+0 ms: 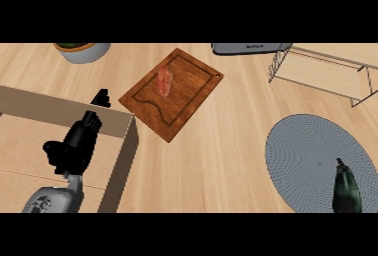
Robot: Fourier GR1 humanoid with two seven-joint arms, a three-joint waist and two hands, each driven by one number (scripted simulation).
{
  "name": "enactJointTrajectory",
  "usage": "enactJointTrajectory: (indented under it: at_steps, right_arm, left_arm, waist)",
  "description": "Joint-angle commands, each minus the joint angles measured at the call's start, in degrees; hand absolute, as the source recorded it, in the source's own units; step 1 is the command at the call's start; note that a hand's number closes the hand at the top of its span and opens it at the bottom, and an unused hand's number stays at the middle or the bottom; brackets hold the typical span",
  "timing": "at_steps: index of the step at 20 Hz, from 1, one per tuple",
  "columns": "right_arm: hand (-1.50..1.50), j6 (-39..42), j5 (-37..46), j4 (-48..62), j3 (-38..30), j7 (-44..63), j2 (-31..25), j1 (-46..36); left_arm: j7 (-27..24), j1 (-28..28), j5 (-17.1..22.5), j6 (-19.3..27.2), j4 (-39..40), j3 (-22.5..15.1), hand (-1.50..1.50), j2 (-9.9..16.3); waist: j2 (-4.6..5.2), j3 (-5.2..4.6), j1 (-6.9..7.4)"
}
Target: Pick the tomato from the placemat and place it in the tiered shelf
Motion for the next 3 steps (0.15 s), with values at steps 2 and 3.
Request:
enactJointTrajectory:
  at_steps: [2,3]
  right_arm:
    - [-1.5,14.49,-9.79,-11.2,-11.54,3.53,-3.65,8.8]
    - [-1.5,15.4,-12.74,-14.63,-14.04,2.88,0.13,11.31]
  left_arm:
    - [1.49,2.96,-1.58,-0.34,-1.02,-0.42,0.0,2.02]
    - [2.45,-0.48,-1.6,1.41,1.26,0.33,0.0,0.48]
  waist:
    - [0.16,-0.12,0.13]
    - [0.16,-0.08,-1.13]
